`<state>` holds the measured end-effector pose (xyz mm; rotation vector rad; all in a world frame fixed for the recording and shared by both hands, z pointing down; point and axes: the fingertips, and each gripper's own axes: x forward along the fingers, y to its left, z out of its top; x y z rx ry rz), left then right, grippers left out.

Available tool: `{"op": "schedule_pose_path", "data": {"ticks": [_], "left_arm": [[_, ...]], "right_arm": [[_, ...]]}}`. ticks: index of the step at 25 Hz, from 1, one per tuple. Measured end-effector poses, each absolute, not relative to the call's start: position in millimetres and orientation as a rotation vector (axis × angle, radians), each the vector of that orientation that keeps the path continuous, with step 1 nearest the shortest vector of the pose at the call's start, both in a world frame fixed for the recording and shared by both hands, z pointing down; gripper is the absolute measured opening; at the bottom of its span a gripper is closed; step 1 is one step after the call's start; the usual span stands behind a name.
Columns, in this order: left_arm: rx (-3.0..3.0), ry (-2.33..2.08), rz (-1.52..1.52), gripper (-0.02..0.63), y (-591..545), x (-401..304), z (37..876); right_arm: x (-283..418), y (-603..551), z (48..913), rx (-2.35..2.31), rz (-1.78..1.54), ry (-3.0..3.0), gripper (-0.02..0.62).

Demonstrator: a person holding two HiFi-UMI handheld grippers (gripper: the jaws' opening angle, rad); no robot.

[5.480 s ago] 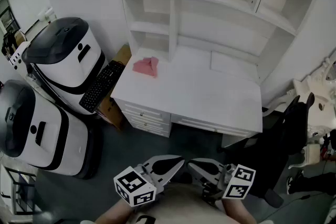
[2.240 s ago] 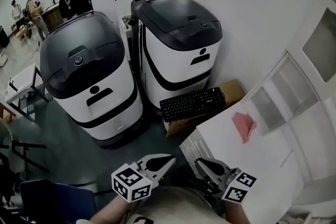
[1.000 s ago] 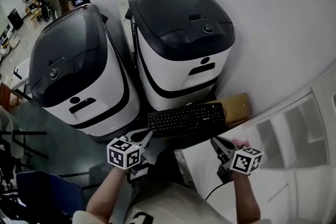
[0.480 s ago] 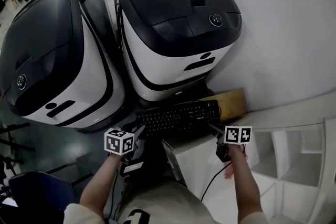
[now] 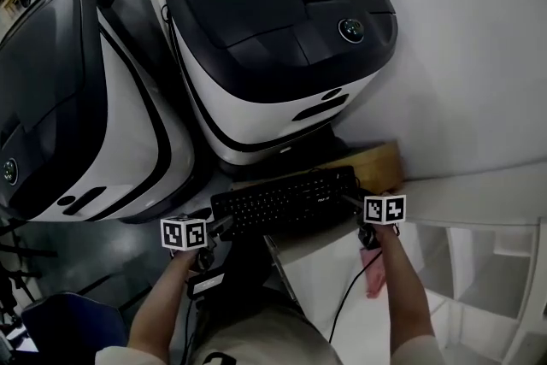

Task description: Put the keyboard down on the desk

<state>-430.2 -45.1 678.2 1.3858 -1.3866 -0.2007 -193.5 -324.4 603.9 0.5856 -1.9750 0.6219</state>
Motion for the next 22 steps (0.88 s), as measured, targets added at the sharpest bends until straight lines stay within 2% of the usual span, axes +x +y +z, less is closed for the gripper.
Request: {"op": "schedule_pose_path", "data": {"ticks": [8,15,17,22], "left_arm": [[1.344,-1.259,-0.396,0.358,-58.8,-414.8,692.9],[1.34,-1.149,-0.533,0.278,-66.3,-402.8,699.2],[1.36,-1.113,-0.582,0.215,-68.6,-400.3,695.0],[1.398,-1.086,-0.6,0.186,-65.6,-399.0,688.1]], "right_arm": [[-195.0,-346.2,635.1,0.483,0.621,-1.934,0.328],[-195.0,-345.1,650.5,0.436,0.638,-1.859,0.33],[-195.0,-344.8,650.1,0.431,0.644,-1.861,0.33],[-194.7,-346.4,650.0,0.425,0.684,-1.855,0.33]]}}
